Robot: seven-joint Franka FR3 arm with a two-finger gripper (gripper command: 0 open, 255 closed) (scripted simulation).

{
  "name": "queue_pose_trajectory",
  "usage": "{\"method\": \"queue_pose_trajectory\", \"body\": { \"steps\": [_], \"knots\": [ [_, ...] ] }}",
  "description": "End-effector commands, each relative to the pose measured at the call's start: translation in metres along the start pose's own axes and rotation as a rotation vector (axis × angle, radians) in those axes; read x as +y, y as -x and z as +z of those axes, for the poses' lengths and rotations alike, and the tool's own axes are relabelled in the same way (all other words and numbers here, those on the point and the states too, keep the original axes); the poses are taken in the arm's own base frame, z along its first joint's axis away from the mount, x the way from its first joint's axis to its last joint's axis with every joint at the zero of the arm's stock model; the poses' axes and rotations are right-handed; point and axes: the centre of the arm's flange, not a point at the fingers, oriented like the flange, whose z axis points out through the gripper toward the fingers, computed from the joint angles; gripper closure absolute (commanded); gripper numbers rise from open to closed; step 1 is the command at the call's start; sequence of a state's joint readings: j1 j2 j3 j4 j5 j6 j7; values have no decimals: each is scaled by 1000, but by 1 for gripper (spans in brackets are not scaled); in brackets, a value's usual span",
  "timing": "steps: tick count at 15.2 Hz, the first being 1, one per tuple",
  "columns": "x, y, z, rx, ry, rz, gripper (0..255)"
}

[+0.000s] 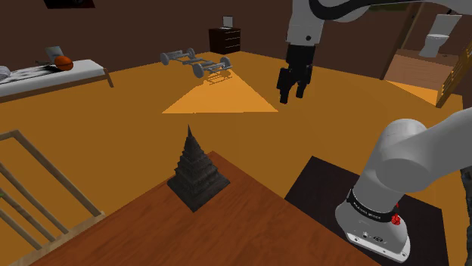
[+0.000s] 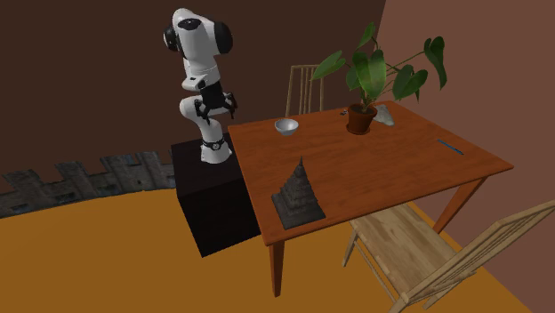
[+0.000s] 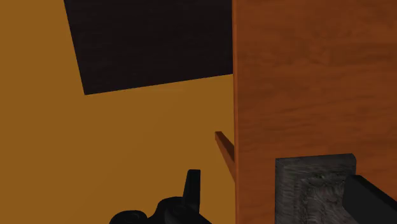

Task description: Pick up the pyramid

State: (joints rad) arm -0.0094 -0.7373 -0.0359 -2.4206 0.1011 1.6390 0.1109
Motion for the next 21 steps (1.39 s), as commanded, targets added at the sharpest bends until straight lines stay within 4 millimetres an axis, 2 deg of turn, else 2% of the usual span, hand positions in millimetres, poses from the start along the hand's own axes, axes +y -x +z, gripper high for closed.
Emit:
{"method": "queue_pose_trajectory", "body": {
  "steps": [1,6,11,16,21],
  "knots": [
    [0,0,0,0,0,0,0],
    [-57,-6,30,7,-9,263,0],
    [-110,-28,60,15,-17,526,0],
    [-157,-62,89,22,-26,789,0],
    [-192,-108,117,30,-35,1052,0]
  ]
}}
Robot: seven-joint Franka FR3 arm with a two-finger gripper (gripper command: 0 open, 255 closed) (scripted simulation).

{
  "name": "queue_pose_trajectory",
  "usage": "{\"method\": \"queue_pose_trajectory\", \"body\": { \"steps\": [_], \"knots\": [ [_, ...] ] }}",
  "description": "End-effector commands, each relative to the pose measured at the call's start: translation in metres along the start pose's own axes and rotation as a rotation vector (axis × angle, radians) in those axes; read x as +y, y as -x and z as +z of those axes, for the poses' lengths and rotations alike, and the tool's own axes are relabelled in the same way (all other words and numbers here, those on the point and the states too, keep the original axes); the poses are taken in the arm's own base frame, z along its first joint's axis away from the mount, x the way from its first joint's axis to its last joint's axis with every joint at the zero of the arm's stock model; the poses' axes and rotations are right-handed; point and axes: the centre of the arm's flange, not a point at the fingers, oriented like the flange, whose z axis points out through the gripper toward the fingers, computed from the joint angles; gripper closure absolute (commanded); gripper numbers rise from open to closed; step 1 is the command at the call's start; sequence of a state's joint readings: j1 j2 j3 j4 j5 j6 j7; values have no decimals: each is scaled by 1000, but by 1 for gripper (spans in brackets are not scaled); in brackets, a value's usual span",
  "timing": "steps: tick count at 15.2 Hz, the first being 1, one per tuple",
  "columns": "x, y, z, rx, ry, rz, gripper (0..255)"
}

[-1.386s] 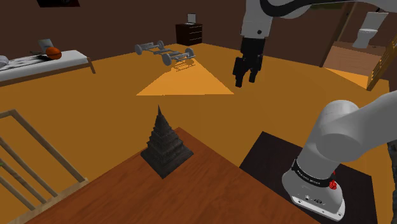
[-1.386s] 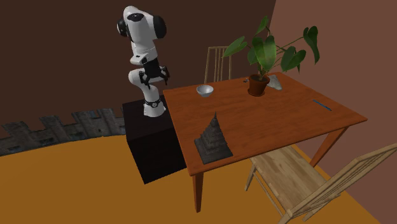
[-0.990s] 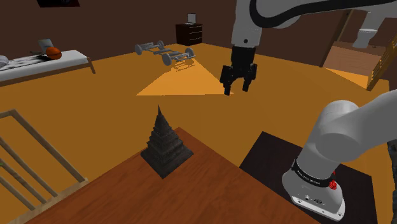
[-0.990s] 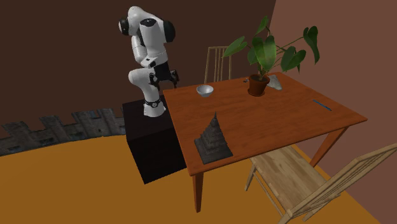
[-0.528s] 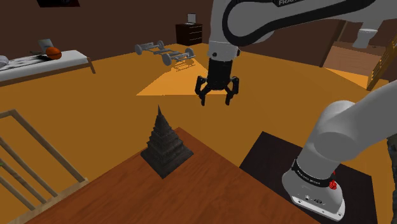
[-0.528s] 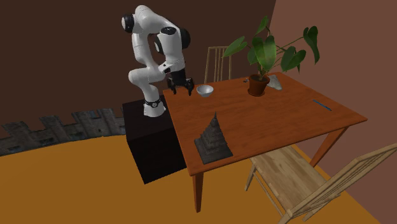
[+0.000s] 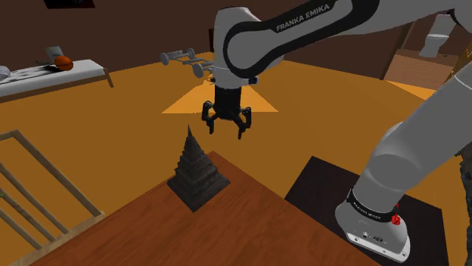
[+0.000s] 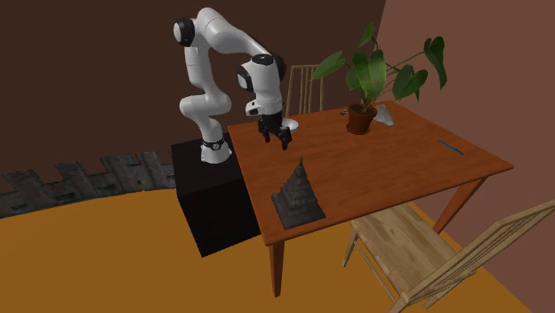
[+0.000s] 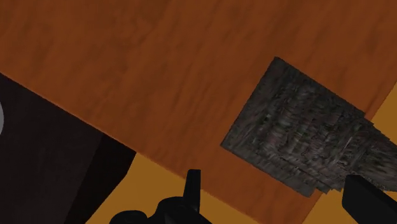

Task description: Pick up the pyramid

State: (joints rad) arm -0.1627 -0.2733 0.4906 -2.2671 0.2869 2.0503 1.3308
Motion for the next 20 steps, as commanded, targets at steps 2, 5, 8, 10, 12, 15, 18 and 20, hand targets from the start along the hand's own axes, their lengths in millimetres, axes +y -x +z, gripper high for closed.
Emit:
{"method": "queue_pose_trajectory", "body": {
  "steps": [2,5,8,10,12,15,18,20],
  "knots": [
    [-34,-4,20,3,-6,169,0],
    [-67,-12,38,7,-11,327,0],
    [-99,-25,56,11,-16,485,0],
    [-112,-33,63,13,-19,553,0],
    [-112,-34,74,13,-19,553,0],
    [-111,-36,90,13,-19,553,0],
    [-110,-37,103,13,-19,553,0],
    [-111,-38,103,13,-19,553,255]
  ]
}}
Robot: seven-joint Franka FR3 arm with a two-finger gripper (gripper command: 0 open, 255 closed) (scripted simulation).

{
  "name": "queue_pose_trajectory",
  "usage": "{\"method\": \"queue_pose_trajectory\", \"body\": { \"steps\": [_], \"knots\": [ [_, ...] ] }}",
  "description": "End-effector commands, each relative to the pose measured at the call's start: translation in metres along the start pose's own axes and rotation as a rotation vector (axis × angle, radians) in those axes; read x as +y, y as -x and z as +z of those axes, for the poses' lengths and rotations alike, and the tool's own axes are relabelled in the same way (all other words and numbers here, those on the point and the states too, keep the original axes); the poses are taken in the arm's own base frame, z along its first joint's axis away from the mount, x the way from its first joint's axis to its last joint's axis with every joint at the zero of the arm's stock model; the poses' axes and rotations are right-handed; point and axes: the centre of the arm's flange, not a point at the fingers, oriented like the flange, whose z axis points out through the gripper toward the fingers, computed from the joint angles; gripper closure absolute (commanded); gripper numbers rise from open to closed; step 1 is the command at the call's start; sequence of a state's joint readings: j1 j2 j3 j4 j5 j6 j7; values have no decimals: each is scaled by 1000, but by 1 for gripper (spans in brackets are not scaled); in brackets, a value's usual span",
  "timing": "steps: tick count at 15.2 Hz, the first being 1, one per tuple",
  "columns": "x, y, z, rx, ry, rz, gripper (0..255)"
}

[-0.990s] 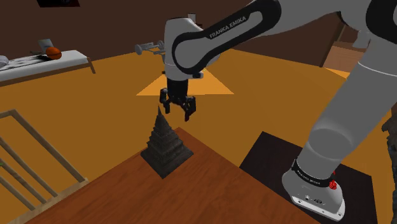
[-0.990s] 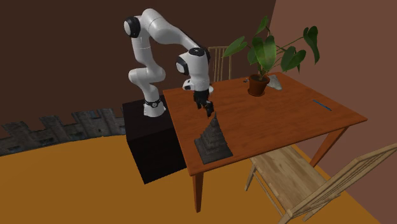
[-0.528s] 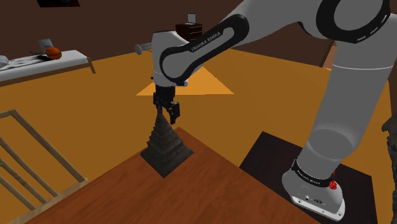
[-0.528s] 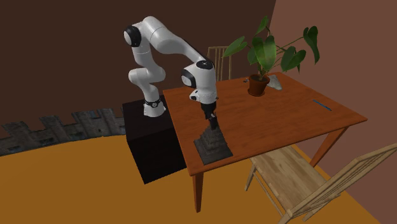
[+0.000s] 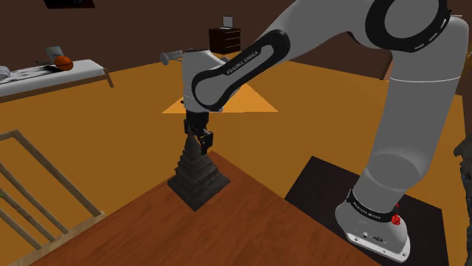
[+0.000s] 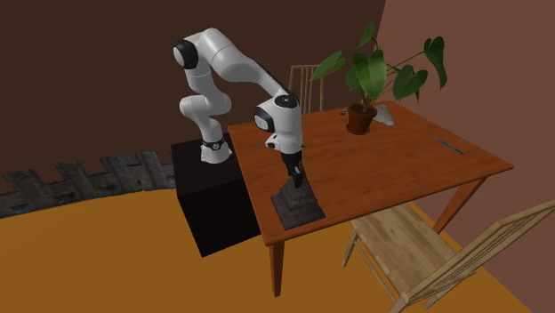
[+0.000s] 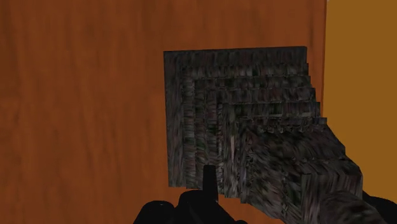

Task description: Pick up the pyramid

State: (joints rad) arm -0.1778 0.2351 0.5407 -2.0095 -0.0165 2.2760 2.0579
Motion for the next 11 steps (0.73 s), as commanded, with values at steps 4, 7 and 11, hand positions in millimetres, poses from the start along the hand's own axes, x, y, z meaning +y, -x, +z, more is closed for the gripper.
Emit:
{"method": "queue_pose_trajectory", "body": {
  "steps": [4,7,11],
  "knots": [
    [0,1,2,1,2,-1,255],
    [0,1,2,1,2,-1,255],
    [1,1,-9,1,2,-1,255]
  ]
}}
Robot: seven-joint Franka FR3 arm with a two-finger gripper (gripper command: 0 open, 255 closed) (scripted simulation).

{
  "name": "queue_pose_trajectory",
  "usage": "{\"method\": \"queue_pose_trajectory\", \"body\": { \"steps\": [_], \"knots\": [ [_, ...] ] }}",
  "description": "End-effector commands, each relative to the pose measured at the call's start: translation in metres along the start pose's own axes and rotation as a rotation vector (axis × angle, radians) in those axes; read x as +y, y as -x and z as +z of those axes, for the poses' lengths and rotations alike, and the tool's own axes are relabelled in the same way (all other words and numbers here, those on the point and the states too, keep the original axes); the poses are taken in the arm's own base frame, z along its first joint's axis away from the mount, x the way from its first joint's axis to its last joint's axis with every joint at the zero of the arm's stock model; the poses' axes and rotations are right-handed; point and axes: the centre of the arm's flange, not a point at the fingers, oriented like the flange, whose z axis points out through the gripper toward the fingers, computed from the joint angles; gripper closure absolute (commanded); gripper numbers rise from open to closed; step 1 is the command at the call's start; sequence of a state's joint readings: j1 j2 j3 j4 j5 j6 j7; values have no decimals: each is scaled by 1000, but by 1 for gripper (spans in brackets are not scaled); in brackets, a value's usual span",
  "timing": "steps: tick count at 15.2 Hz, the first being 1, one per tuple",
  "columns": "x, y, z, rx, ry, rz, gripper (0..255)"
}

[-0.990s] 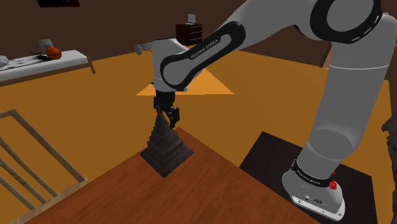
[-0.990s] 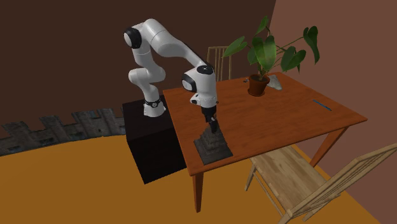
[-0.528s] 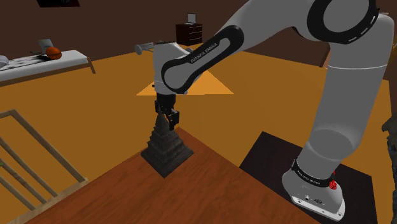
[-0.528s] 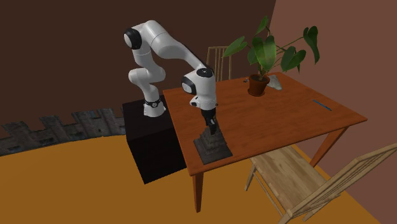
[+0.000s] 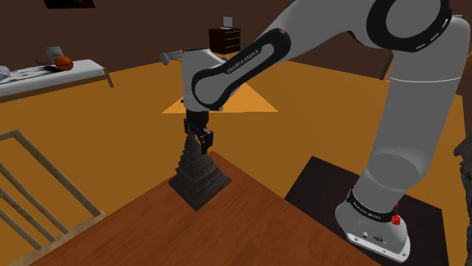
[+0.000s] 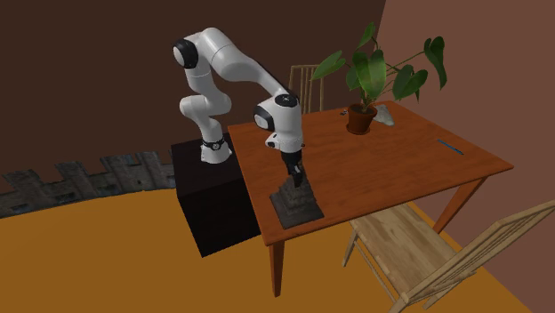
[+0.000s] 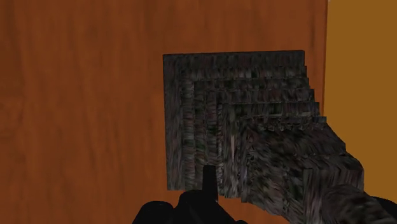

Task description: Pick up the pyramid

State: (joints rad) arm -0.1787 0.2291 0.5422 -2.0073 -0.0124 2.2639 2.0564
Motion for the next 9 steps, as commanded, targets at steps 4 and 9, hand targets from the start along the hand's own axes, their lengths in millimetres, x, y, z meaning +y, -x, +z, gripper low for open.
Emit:
{"method": "queue_pose_trajectory", "body": {
  "steps": [4,9],
  "knots": [
    [0,3,-26,-1,-2,-1,255],
    [0,7,-53,-1,-2,-1,255]
  ]
}}
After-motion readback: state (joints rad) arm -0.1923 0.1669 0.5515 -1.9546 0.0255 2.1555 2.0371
